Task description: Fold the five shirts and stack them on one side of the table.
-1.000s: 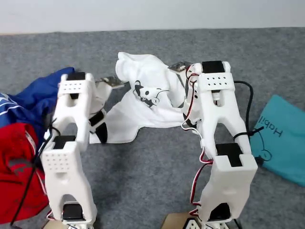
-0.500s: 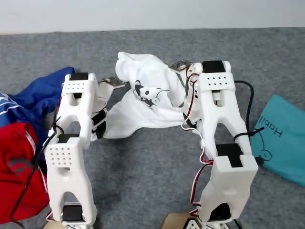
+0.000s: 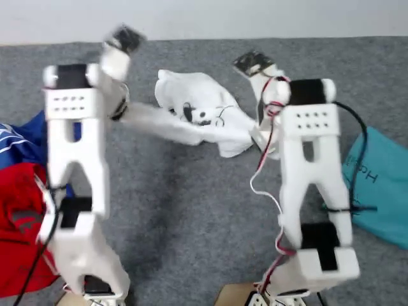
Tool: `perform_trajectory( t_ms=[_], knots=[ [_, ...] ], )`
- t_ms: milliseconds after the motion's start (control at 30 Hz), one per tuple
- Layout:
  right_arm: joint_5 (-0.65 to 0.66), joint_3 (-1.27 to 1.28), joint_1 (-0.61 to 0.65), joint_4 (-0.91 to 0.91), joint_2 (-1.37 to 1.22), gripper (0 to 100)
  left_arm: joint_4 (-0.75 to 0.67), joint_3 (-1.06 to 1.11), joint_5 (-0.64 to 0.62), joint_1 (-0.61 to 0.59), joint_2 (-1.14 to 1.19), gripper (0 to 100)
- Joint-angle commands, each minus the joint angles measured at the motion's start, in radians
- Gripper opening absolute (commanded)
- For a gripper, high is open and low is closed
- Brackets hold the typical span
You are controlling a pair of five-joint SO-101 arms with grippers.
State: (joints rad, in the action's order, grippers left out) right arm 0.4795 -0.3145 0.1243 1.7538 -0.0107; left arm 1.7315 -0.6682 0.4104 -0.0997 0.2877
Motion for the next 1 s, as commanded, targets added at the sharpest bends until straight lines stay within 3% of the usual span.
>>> perform_trajectory(
  t_ms=[0,133,333,733,967],
  knots=[
    [-0.008,-0.058,-0.062,-0.022,0.154,1.0,0.020,-0.093,-0.081,-0.015,-0.262,0],
    [-0.005,-0.058,-0.101,-0.070,0.234,1.0,0.009,-0.176,-0.092,-0.008,-0.423,0],
    [-0.005,-0.072,-0.096,-0.101,0.349,1.0,-0.115,-0.255,-0.086,-0.015,-0.592,0],
    [-0.005,-0.147,-0.099,-0.124,0.568,1.0,-0.321,-0.263,-0.081,-0.015,-0.819,0],
    [0.048,-0.143,-0.099,-0.093,0.693,1.0,-0.293,-0.255,0.069,-0.009,-0.913,0]
  ],
)
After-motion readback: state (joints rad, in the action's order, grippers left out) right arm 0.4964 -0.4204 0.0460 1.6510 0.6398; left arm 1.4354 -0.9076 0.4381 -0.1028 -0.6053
